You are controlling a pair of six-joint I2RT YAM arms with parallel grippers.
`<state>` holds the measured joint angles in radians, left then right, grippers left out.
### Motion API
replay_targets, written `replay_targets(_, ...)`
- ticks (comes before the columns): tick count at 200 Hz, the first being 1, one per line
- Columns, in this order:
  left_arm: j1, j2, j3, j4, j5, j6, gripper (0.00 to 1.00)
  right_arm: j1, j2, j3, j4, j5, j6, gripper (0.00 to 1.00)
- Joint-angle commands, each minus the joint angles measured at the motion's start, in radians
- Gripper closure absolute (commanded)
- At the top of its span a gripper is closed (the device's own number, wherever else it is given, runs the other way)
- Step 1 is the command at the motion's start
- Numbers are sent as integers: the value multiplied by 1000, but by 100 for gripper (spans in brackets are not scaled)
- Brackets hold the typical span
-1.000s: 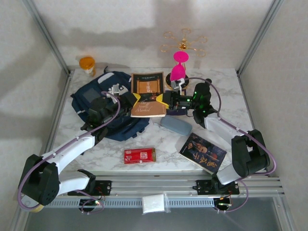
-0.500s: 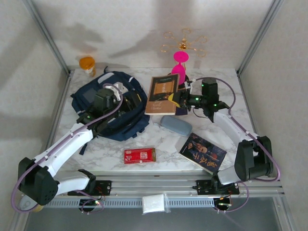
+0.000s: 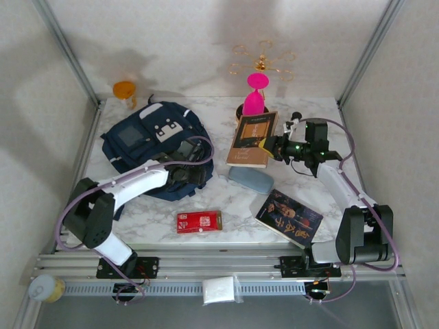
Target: Pack the student bag
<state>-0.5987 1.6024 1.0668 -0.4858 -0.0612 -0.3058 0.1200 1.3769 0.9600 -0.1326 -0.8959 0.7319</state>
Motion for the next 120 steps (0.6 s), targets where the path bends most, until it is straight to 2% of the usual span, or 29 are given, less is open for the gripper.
replay_targets(1,0,24,43,-30,-98,43,39,-4,-26,7,55,-62,-24,100)
replay_targets(22,7,29,42,-16,-129,48,44,-5,-22,2,69,-65,-17,100)
replay_targets(90,62,22,59,-17,-94,52,57,-6,-27,-21,94,-67,-1,100)
replay_targets(120,68,40,30,23,-6,57,63,-6,-19,-17,91,-68,-2,100)
